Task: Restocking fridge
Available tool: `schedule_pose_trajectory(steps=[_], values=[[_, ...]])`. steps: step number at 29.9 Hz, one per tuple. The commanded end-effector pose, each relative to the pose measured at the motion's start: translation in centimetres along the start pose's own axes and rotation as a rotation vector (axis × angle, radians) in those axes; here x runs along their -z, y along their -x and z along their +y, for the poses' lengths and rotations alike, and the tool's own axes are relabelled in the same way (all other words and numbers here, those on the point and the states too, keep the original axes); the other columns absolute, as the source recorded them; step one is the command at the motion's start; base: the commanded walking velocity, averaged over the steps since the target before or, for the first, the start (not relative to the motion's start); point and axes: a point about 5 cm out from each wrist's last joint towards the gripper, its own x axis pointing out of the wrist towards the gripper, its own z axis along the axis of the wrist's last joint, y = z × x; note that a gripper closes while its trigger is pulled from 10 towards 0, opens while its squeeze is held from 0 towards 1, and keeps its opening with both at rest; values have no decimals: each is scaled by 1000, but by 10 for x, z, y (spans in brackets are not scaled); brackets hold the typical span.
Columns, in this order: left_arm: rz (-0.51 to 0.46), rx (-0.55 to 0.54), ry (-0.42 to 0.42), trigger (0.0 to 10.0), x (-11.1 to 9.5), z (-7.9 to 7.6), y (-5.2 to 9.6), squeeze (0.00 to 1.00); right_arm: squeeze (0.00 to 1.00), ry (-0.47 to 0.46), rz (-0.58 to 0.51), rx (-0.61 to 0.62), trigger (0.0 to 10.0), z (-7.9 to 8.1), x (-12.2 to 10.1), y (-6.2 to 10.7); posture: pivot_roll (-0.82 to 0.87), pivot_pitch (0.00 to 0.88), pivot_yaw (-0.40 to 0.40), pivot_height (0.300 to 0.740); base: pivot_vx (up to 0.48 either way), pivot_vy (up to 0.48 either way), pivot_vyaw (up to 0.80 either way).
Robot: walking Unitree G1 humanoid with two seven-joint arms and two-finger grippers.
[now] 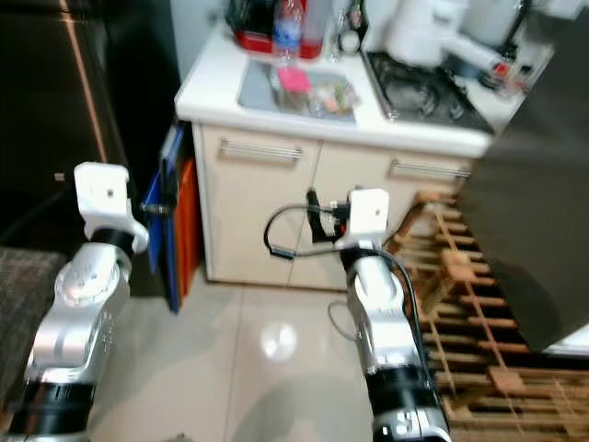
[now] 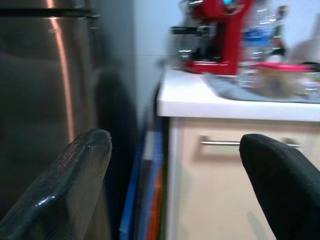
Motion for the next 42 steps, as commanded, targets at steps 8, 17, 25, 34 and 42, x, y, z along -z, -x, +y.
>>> schedule_pose_trajectory(steps=[8,17,25,34,42], values=[[-25,7,-17,10000,-5,0,-3,0,0,85,-19,42,10000,-5,-7,-7,11,0,-84,740,480,0,0],[-47,21,-27,10000,-10,-2,-4,0,1000,61,-131,71,10000,-3,-26,-9,12,0,-82,740,480,0,0],[-62,29,-39,10000,-12,-4,-4,0,1000,40,-204,20,10000,8,-44,-16,12,0,-81,740,480,0,0],[-73,32,-42,10000,-14,-4,-5,0,1000,52,-238,44,10000,7,-57,-23,17,0,-84,740,480,0,0],[-116,71,6,10000,-26,-10,-7,0,0,29,-231,70,10000,7,-68,-28,23,0,-93,740,360,0,0]])
